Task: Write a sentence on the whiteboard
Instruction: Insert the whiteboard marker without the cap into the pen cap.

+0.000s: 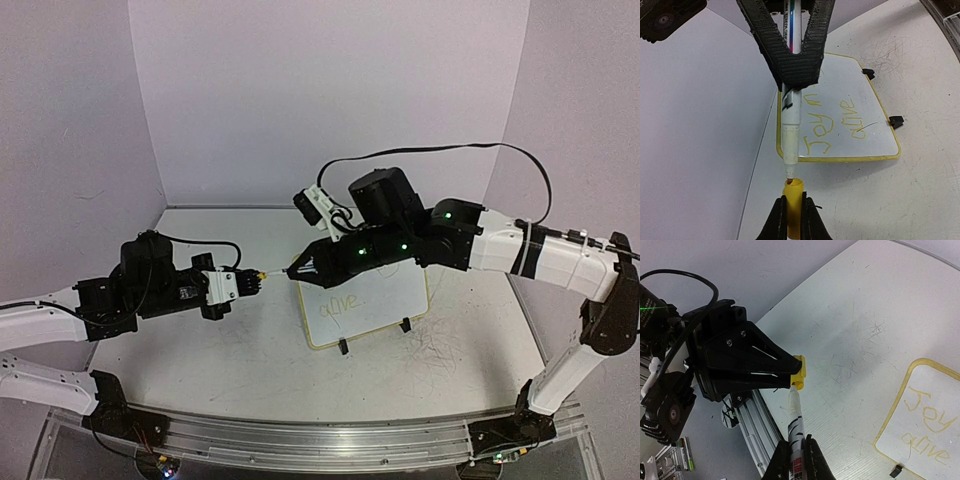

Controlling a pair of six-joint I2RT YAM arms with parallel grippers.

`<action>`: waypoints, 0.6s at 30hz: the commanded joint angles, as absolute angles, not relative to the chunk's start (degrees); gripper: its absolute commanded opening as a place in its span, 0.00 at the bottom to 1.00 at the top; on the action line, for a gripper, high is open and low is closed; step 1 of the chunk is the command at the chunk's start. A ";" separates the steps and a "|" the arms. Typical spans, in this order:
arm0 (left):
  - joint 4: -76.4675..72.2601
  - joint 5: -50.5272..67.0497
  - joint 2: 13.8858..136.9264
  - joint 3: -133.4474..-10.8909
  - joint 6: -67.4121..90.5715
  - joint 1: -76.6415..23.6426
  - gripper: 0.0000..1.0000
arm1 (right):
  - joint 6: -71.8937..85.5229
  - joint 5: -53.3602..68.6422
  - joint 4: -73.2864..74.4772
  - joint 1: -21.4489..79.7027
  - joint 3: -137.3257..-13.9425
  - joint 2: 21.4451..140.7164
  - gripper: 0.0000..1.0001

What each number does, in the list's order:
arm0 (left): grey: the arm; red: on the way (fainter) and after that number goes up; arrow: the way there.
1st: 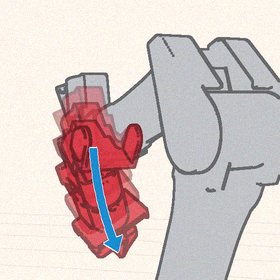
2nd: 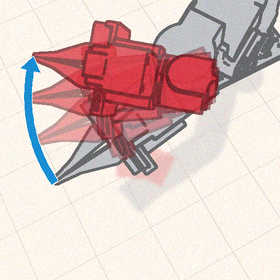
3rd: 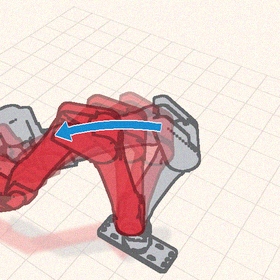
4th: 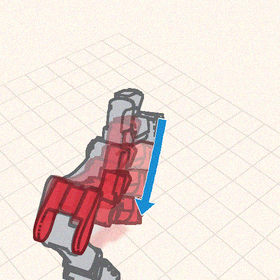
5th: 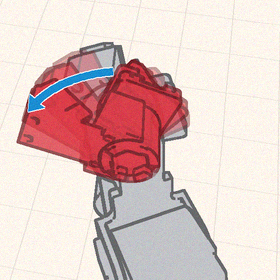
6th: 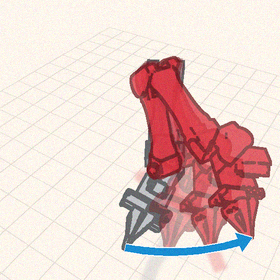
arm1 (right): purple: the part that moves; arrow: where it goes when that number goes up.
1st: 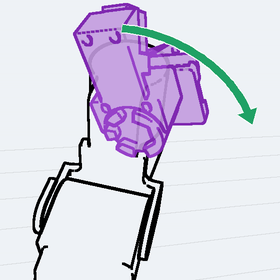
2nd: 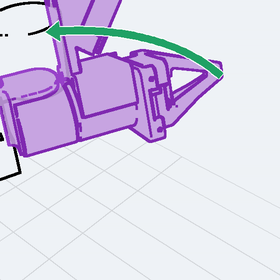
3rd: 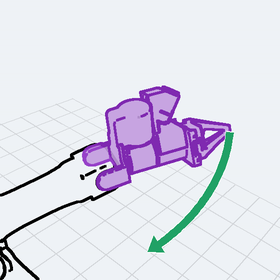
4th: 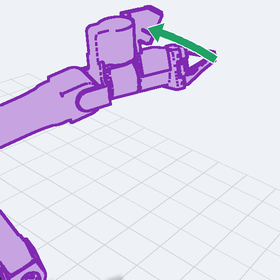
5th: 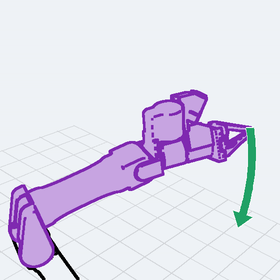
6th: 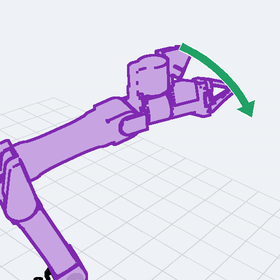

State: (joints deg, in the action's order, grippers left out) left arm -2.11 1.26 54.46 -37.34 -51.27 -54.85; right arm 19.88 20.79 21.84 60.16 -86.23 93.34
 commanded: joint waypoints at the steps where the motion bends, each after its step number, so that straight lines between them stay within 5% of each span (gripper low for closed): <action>1: -3.98 0.53 54.16 -37.25 -52.03 -55.28 0.00 | 20.65 19.69 19.94 60.44 -85.30 92.22 0.00; 18: -3.88 1.55 54.18 -37.49 -51.96 -55.45 0.00 | 20.47 19.61 19.69 60.41 -87.49 94.14 0.00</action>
State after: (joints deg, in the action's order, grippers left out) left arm -2.04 1.28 54.43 -37.04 -51.51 -55.09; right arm 20.49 20.23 21.41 60.16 -84.97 93.34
